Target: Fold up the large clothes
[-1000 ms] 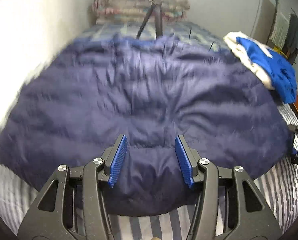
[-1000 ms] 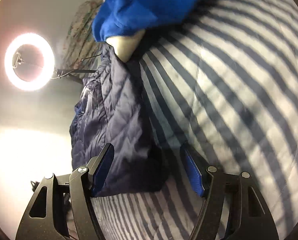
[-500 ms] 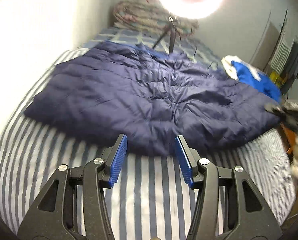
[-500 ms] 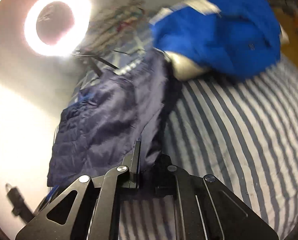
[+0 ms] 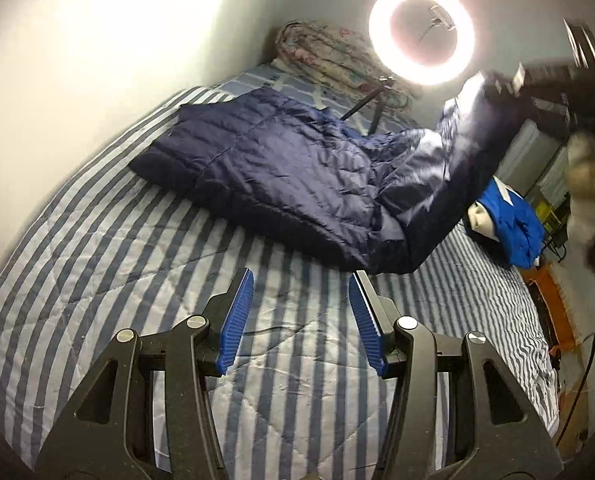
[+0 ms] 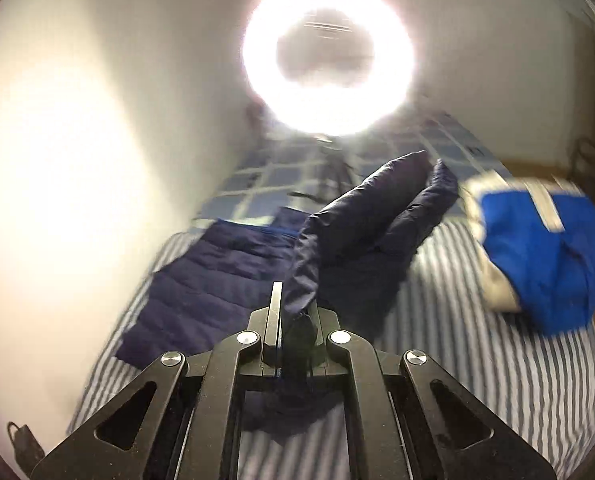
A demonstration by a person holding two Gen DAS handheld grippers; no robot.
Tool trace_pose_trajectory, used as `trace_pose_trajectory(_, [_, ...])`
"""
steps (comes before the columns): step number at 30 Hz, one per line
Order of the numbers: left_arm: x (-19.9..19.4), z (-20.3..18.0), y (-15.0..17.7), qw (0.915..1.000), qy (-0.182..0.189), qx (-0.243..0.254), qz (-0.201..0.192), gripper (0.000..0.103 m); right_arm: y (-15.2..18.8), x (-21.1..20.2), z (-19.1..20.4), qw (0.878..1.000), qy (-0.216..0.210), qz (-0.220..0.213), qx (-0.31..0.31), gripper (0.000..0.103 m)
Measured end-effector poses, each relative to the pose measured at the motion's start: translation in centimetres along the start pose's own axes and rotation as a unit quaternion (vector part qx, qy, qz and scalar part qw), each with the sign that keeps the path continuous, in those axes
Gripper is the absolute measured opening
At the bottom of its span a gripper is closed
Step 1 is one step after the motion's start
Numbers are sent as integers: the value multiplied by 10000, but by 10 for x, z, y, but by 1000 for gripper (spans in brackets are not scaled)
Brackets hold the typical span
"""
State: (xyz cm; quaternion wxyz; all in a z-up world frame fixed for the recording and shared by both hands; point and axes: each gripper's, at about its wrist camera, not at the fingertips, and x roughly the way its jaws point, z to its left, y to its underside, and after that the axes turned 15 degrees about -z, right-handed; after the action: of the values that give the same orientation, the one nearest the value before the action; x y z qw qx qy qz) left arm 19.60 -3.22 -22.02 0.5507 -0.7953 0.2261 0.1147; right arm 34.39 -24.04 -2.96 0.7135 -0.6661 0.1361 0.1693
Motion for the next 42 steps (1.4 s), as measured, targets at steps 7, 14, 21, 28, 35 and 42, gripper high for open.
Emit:
trace_pose_trajectory(7, [-21,45,-15,9932,-860,-557,-556,52,5,66,92,9959,-598,227,-634,5])
trace_pose_trajectory(14, [-30,85,-21,9824,-1311,-1104,-746,52,56,146,172,9805,-1402,977,-971,4])
trace_pose_trajectory(21, [-31,91,-23,9802,-1412,-1127,-815,52,115,194,201,9590,-1999,1788,-920,4])
trace_pose_trajectory(28, [-33,92,-26,9797,-1437,-1114,-845,52,141,198,211,9391,-2497,2175,-920,4])
trace_pose_trajectory(35, [-29,90,-27,9799,-1470,-1059,-832,52,132,195,191,9260,-2867,2371,-648,14])
trace_pose_trajectory(42, [-26,86,-24,9810,-1496,-960,-784,52,74,152,99,9483,-2693,1675,110,38])
